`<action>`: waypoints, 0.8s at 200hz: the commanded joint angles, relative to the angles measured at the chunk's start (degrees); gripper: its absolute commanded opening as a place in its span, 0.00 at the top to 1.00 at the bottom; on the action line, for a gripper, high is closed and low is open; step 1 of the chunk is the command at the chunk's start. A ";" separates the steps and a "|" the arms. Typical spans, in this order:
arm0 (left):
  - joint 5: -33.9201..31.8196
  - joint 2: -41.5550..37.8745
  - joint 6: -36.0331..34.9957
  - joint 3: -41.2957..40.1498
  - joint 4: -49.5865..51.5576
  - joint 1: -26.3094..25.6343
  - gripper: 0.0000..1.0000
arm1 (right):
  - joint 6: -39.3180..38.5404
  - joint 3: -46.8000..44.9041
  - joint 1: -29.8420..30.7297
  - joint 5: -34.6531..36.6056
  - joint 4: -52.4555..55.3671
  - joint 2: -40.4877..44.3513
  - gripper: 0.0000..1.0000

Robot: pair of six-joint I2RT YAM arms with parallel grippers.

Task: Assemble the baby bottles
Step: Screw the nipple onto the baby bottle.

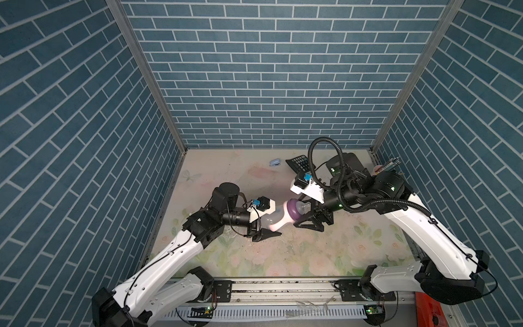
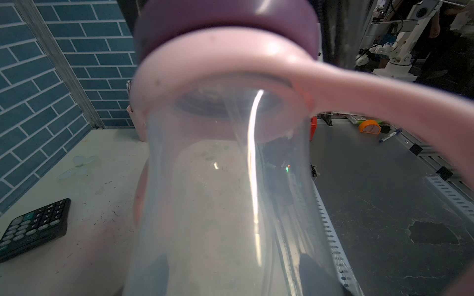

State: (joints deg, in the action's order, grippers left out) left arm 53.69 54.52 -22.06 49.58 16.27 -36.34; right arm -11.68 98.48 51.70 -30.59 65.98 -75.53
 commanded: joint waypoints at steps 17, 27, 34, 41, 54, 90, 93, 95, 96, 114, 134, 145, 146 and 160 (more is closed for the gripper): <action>0.98 -0.82 -0.27 1.48 -1.22 0.30 0.81 | 0.60 -0.38 0.16 -1.56 -2.29 2.11 0.16; 0.99 -0.83 -0.34 1.48 -1.18 0.27 0.81 | 0.76 -0.26 0.16 -1.89 -2.52 2.39 0.16; 0.98 -0.73 -0.35 1.40 -1.24 0.30 0.81 | 0.91 -0.15 0.20 -2.09 -2.60 2.53 0.16; 0.97 -0.73 -0.35 1.39 -1.17 0.23 0.81 | 1.13 0.04 0.09 -2.46 -2.58 2.58 0.16; 0.97 -0.70 -0.35 1.39 -1.22 0.28 0.81 | 1.72 0.59 0.00 -3.10 -2.52 2.51 0.17; 0.85 -0.97 -0.29 1.48 -1.42 0.30 0.81 | 2.32 1.01 -0.13 -3.82 -1.85 1.20 0.20; 0.85 -1.06 -0.26 1.48 -1.42 0.30 0.81 | 2.28 0.87 -0.19 -3.78 -1.78 1.11 0.21; 0.86 -1.08 -0.26 1.48 -1.42 0.26 0.81 | 2.35 0.80 -0.15 -3.82 -1.83 1.09 0.21; 0.83 -1.04 -0.30 1.48 -1.42 0.28 0.81 | 2.36 0.78 -0.18 -3.84 -1.82 1.04 0.21; 0.77 -1.00 -0.34 1.67 -1.20 0.25 0.81 | 2.74 -0.07 -0.17 -4.53 -2.51 0.73 0.25; 0.10 -1.11 -0.43 1.50 -1.15 0.28 0.81 | 3.83 -0.46 -0.26 -5.23 -3.73 0.65 0.40; -0.62 -1.17 -0.26 1.40 -1.26 0.22 0.81 | 4.88 -0.59 -0.35 -5.01 -4.31 0.43 0.50; -0.70 -1.17 -0.26 1.39 -1.30 0.22 0.81 | 4.98 -0.62 -0.32 -5.01 -4.29 0.40 0.50; -3.05 -1.35 -0.27 1.43 -1.16 0.24 0.81 | 6.35 -1.57 -0.56 -4.43 -4.64 0.29 0.58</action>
State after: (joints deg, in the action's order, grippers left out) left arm 53.60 54.17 -22.48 49.58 16.25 -36.34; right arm -7.27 98.37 51.09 -32.38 63.02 -74.41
